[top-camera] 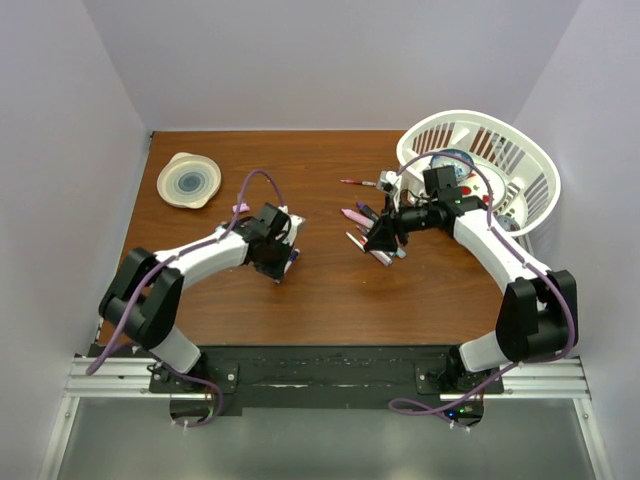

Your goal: Open the pen caps

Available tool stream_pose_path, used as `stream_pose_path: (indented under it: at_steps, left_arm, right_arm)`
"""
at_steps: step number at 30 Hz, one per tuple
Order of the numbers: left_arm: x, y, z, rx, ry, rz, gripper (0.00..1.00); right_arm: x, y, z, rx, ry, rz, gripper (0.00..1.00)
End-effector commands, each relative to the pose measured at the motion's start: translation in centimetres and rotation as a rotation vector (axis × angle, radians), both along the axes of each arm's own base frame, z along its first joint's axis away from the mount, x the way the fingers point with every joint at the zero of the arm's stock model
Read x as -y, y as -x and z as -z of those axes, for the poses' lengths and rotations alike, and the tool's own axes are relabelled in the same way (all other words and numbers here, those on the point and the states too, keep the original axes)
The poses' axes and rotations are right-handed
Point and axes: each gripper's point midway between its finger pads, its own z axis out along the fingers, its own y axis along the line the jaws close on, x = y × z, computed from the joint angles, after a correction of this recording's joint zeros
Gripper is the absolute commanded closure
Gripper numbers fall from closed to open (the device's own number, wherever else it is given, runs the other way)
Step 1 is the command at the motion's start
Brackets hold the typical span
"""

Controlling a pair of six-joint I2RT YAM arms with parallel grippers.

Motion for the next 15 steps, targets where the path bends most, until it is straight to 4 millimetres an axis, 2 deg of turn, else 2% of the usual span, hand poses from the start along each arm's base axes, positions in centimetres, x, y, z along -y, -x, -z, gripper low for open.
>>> stream_pose_path:
  at_steps: [1, 2, 4, 5, 9, 11, 15]
  left_arm:
    - [5.2, -0.3, -5.6, 0.090, 0.333, 0.037, 1.00]
    - [6.3, -0.7, -6.4, 0.122, 0.424, 0.008, 1.00]
    - [8.5, 0.0, -9.2, 0.150, 0.613, 0.037, 1.00]
    - [9.7, -0.5, -10.6, 0.190, 0.740, 0.007, 1.00]
    - [11.0, 0.0, -15.5, 0.266, 1.057, -0.063, 1.00]
    - [11.0, 0.2, -16.8, 0.282, 1.178, -0.122, 1.00]
    - [11.4, 0.5, -17.1, 0.281, 1.262, -0.169, 1.00]
  right_arm:
    - [-2.1, 1.4, -0.5, 0.021, -0.067, -0.074, 0.52]
    - [-2.9, 2.1, -0.5, 0.014, -0.080, -0.097, 0.51]
    - [-4.0, 2.5, -0.2, -0.022, -0.128, -0.097, 0.48]
    - [-4.8, 3.1, -0.2, -0.036, -0.147, -0.112, 0.47]
    - [-6.4, 2.6, -0.5, -0.139, -0.252, -0.032, 0.42]
    - [-6.6, 1.9, -0.5, -0.167, -0.281, 0.029, 0.36]
    - [-7.0, 0.8, -0.7, -0.253, -0.358, 0.152, 0.16]
